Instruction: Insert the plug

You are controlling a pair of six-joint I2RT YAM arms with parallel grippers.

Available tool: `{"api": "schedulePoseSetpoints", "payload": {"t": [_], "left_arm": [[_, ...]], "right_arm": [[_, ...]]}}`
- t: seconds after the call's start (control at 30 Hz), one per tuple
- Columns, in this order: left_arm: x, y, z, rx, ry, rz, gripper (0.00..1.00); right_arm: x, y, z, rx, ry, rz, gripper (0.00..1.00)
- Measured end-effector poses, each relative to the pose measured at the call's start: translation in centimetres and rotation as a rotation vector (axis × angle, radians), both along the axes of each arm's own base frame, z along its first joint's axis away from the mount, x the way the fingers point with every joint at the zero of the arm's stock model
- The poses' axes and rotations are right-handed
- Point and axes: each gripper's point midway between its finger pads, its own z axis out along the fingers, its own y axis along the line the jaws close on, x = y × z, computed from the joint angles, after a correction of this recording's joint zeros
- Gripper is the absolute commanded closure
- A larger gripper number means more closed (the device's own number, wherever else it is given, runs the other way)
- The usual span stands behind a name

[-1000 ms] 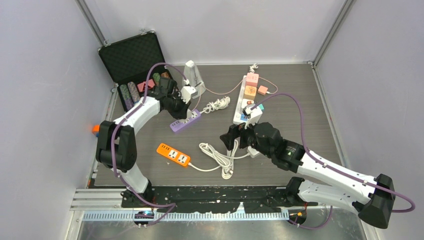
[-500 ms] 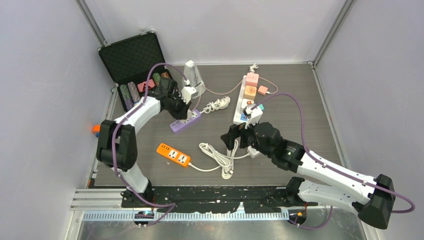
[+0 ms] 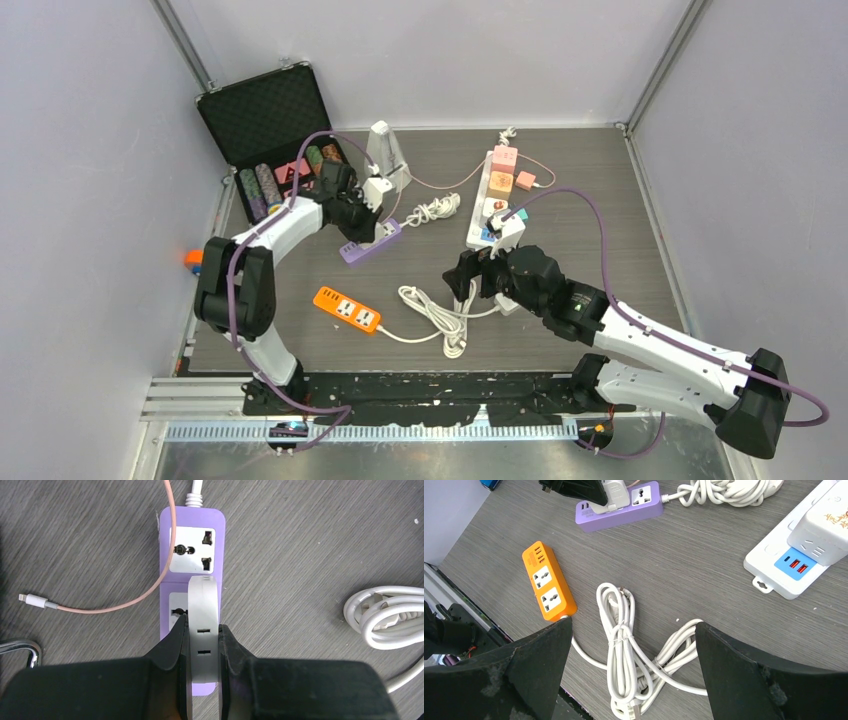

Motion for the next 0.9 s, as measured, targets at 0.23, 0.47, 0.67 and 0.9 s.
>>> {"api": "schedulePoseSetpoints", "payload": {"t": [0.23,0.47,0.67,0.9], "left_arm": [[0.0,0.2,-0.1,0.003,-0.050,0.022,0.68],[-0.7,1.5,-1.9,0.064,-0.077,0.063,0.01],[0.1,1.5,0.6,0.041,-0.150,0.098,0.00],[0.3,2.0,6.3,-0.003,-0.287,0.170,0.00]], "right_arm": [[0.1,-0.1,0.0,-0.001,0.001,-0.005,0.03],[0.1,-0.4,-0.3,-0.012,0.010,-0.011,0.04],[0.1,-1.0,0.0,-0.016,0.018,-0.025,0.04],[0.8,-2.0,2.4,0.001,0.023,-0.076,0.03]]}}
